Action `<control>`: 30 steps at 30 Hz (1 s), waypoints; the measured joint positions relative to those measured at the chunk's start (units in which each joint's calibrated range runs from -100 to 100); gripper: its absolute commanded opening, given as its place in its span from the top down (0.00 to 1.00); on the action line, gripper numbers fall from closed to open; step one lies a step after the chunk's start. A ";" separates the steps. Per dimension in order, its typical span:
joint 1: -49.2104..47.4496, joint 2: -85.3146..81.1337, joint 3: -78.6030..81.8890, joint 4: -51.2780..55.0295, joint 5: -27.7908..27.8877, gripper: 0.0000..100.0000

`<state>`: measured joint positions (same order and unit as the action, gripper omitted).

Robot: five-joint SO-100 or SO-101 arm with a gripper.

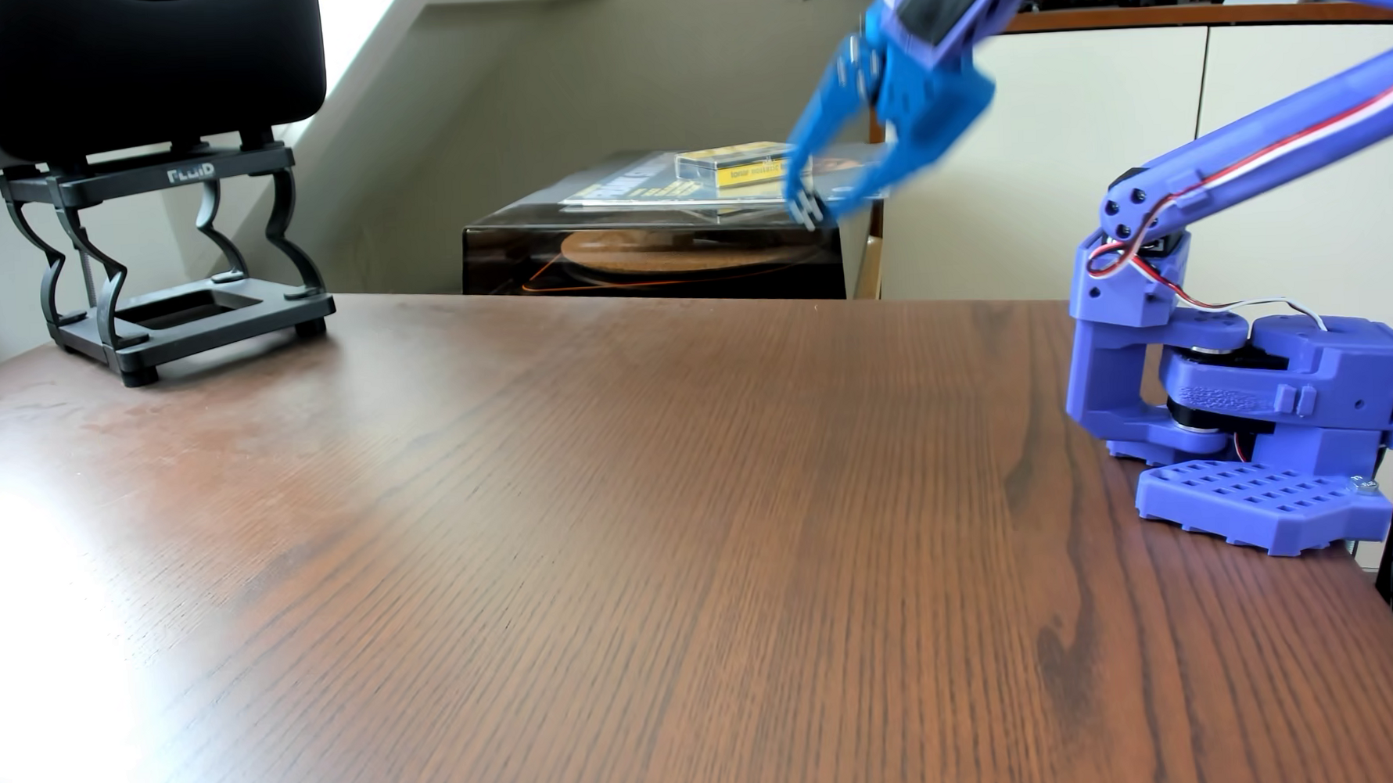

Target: Grab the blue dice

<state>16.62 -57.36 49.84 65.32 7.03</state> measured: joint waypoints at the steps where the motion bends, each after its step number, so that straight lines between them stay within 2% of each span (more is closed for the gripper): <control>1: -2.76 -1.25 -3.59 1.48 -1.67 0.98; 5: -9.83 -4.18 -16.33 6.78 -6.17 0.98; 9: -13.08 -4.85 -22.97 8.87 -7.69 0.98; 22: -14.47 -4.85 -23.96 9.04 -7.95 0.98; 30: -14.47 -4.85 -23.96 9.65 -7.95 0.85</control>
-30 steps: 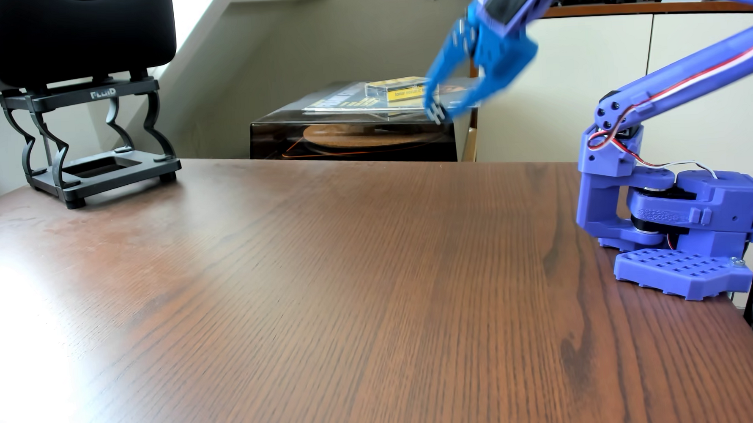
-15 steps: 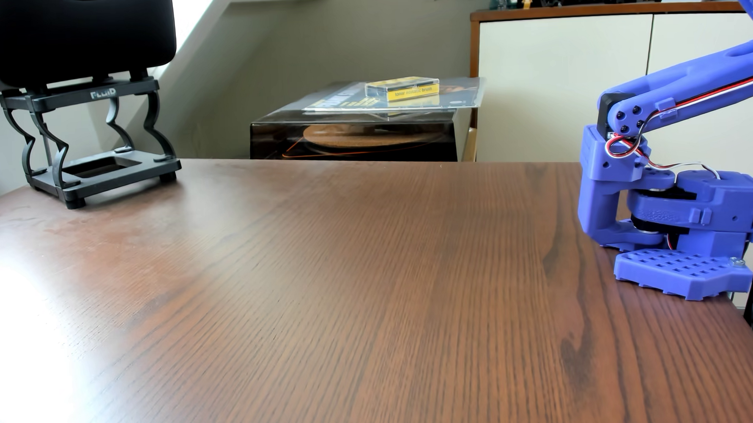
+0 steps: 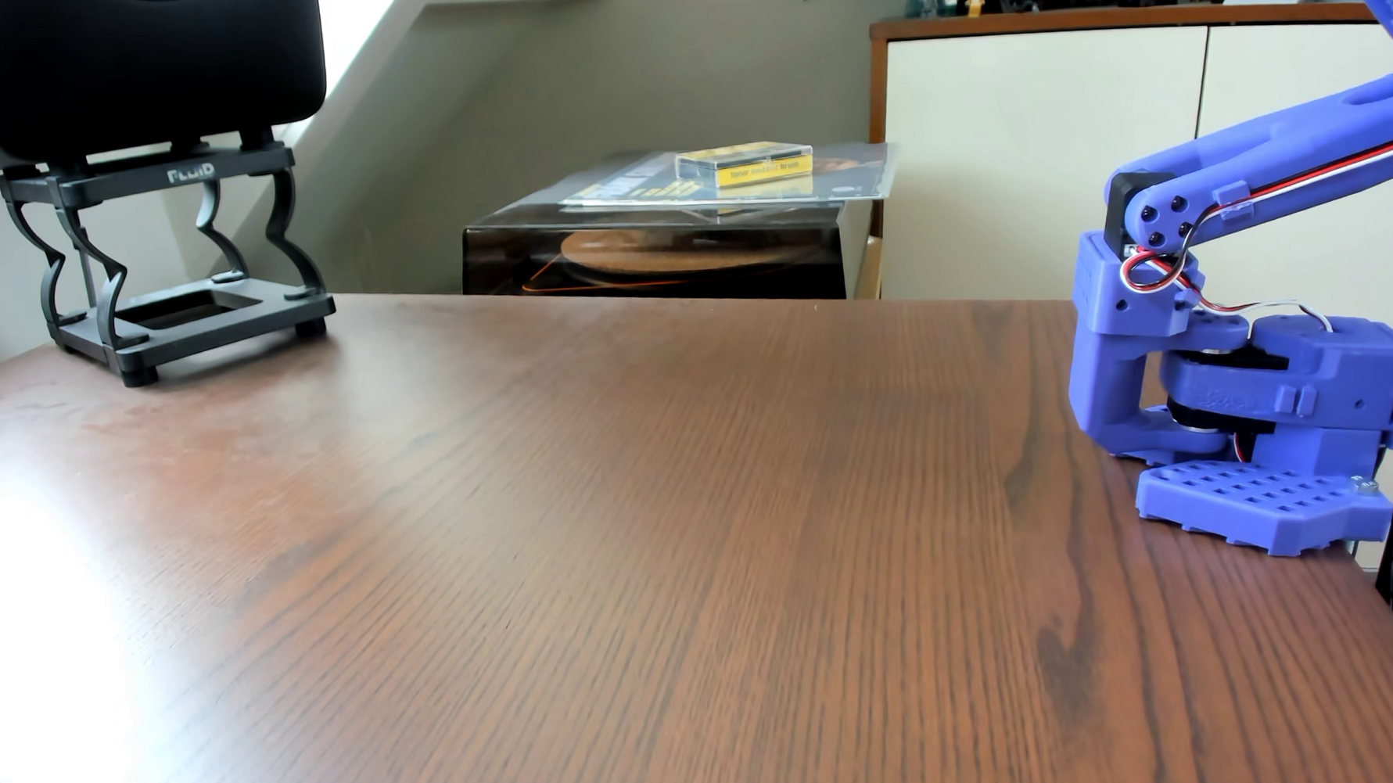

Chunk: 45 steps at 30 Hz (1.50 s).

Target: Grab the blue dice

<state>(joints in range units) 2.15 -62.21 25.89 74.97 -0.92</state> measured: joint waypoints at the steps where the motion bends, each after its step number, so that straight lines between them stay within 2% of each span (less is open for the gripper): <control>1: 0.00 0.00 0.00 0.00 0.00 0.84; 9: 0.00 -0.25 0.18 0.00 0.00 0.84; 23: 0.00 -11.37 11.57 0.00 1.88 0.85; 25: 0.00 -12.21 13.64 0.00 1.88 0.88; 28: 0.00 -14.88 17.05 0.00 1.88 1.00; 31: 0.00 -18.90 20.46 0.00 1.88 0.98; 38: -0.08 -27.76 35.89 -6.69 4.29 0.99; 45: 0.00 -33.11 53.57 -10.34 4.24 0.99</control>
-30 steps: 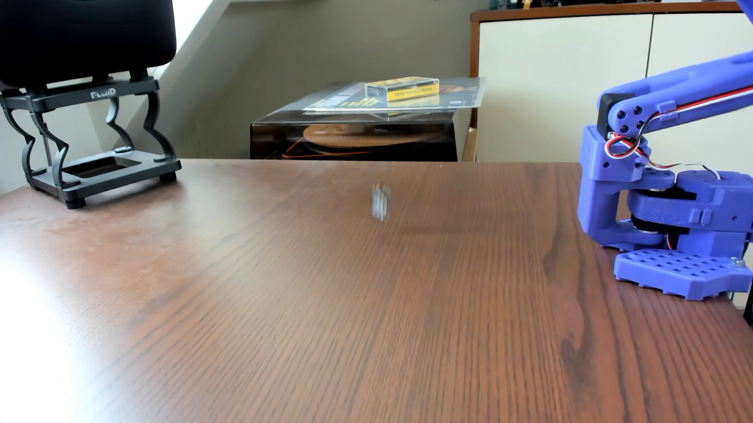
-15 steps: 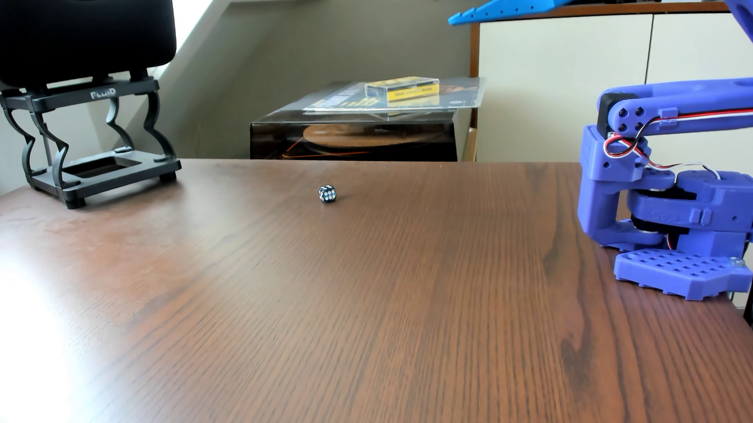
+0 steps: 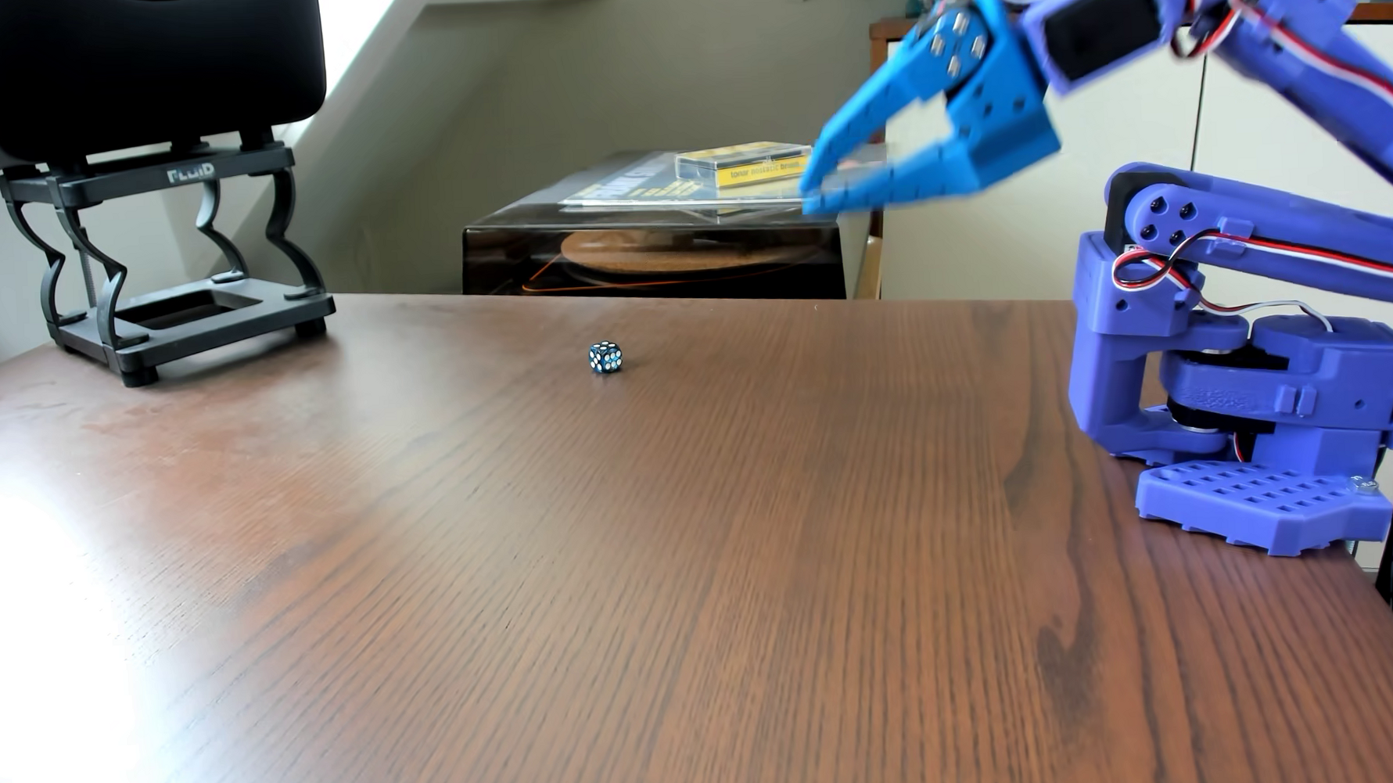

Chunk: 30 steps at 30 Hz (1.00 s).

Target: Grab the blue dice

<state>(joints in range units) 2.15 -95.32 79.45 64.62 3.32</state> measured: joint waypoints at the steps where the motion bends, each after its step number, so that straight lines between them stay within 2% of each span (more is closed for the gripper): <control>1: 0.00 -0.33 1.88 0.00 -0.47 0.99; 5: 0.00 -0.33 7.81 -0.09 -3.24 0.99; 13: -1.30 -0.75 15.34 -0.09 -3.92 0.99; 30: -1.30 -0.75 15.70 -0.09 -3.92 0.98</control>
